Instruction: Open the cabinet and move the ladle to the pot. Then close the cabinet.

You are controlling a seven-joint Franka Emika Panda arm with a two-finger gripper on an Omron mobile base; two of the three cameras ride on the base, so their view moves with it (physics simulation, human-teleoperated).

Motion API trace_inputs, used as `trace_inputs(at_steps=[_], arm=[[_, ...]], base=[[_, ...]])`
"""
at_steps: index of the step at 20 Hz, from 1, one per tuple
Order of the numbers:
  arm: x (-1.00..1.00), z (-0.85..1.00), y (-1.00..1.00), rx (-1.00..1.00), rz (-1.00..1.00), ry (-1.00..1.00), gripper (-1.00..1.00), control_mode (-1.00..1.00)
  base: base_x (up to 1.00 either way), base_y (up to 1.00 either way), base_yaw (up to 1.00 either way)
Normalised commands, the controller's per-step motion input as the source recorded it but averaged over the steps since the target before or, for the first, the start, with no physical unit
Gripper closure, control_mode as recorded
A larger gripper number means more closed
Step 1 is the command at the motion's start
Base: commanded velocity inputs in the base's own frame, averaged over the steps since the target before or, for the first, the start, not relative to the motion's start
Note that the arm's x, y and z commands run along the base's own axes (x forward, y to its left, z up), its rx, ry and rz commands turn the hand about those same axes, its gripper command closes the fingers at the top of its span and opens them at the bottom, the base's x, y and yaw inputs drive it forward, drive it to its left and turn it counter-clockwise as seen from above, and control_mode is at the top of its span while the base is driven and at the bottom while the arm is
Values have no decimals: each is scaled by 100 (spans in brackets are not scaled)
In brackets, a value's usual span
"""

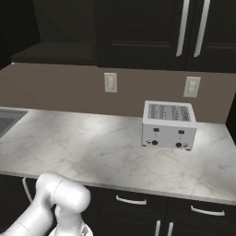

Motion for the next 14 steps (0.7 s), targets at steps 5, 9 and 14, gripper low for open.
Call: trace_inputs(at_steps=[5,9,14], arm=[[100,2,71,-12,-16,-10,-100,-100],[100,0,67,-12,-16,-5,-100,-100],[100,0,45,-9,-16,-2,-100,-100]], base=[[0,0,0],[0,0,0],[0,0,0]])
